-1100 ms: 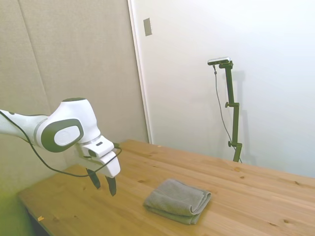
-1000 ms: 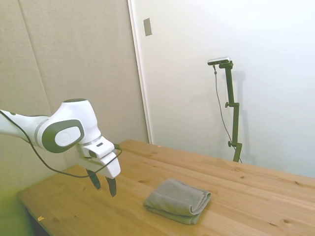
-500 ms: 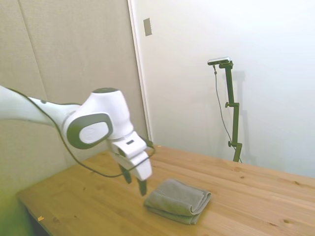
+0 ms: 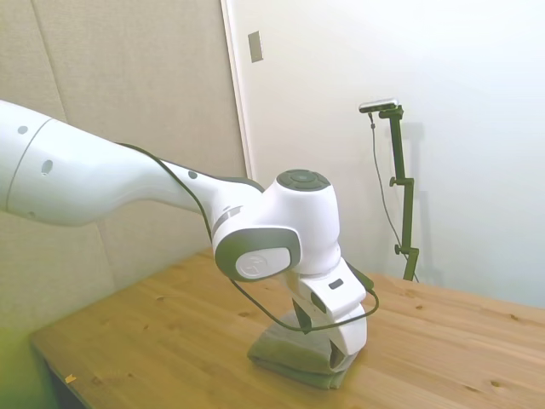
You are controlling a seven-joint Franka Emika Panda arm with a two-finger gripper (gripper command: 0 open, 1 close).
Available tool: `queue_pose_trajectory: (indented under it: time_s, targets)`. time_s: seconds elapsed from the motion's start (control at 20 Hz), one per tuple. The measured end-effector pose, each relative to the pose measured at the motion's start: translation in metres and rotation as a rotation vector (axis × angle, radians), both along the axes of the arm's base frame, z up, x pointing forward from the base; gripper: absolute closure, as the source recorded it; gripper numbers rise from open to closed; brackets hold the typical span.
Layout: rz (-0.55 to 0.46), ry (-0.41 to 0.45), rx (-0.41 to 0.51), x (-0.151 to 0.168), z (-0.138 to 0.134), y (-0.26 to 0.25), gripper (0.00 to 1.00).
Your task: Unfold the towel
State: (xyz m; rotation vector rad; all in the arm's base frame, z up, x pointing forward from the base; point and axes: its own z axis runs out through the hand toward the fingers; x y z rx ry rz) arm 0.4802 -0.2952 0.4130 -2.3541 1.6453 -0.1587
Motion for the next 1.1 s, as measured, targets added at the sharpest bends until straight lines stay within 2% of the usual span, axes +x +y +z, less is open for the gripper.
queue_pose_trajectory:
  time_s: [0.1, 0.15, 0.55, 1.1]
  targets:
    - [0.009, 0.005, 0.016, -0.003, -0.002, -0.002, 0.0]
    - [0.009, 0.005, 0.023, -0.004, -0.003, -0.003, 1.0]
    - [-0.023, -0.002, 0.035, -0.001, -0.022, -0.009, 1.0]
    - [-0.012, -0.021, 0.043, 0.002, -0.029, -0.009, 1.0]
